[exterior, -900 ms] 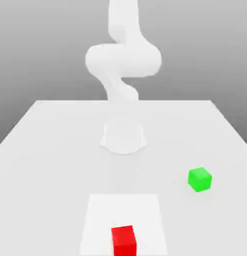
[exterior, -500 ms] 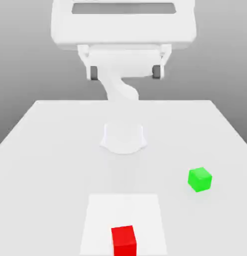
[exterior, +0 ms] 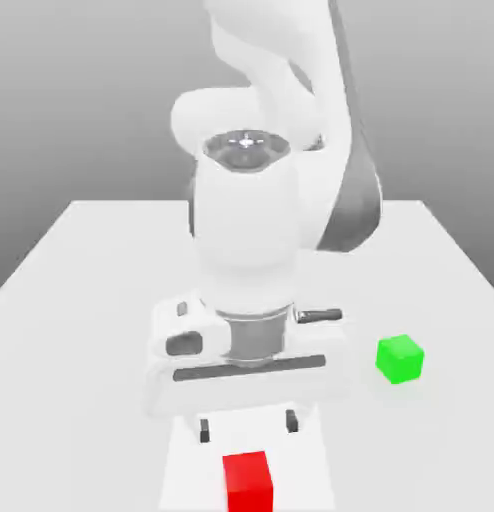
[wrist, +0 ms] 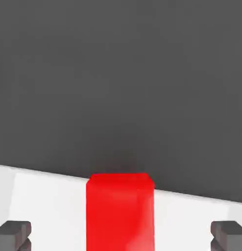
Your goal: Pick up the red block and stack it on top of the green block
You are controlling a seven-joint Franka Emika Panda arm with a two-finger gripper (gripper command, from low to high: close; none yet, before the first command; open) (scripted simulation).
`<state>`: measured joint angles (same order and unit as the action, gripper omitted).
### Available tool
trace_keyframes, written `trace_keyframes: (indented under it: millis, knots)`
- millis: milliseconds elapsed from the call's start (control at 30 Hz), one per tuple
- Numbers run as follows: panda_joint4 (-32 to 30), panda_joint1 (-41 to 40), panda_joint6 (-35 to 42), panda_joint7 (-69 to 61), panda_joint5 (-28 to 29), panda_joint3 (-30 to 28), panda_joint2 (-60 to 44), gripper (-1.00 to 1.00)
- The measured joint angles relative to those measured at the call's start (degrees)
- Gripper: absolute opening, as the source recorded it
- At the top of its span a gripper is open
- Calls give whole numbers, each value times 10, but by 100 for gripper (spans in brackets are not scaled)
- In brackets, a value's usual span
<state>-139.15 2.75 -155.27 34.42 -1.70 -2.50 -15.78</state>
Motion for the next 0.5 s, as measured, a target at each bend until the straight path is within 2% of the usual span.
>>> trace_keyframes:
  millis: [100, 133, 333, 500]
  knots:
    - [9, -4, -50, -5, -5, 5, -62, 0]
    - [10, -5, -60, -5, -6, 6, -73, -100]
    - [11, -5, -64, -5, -6, 6, -79, -100]
    - [-1, -2, 2, 1, 2, 2, -1, -100]
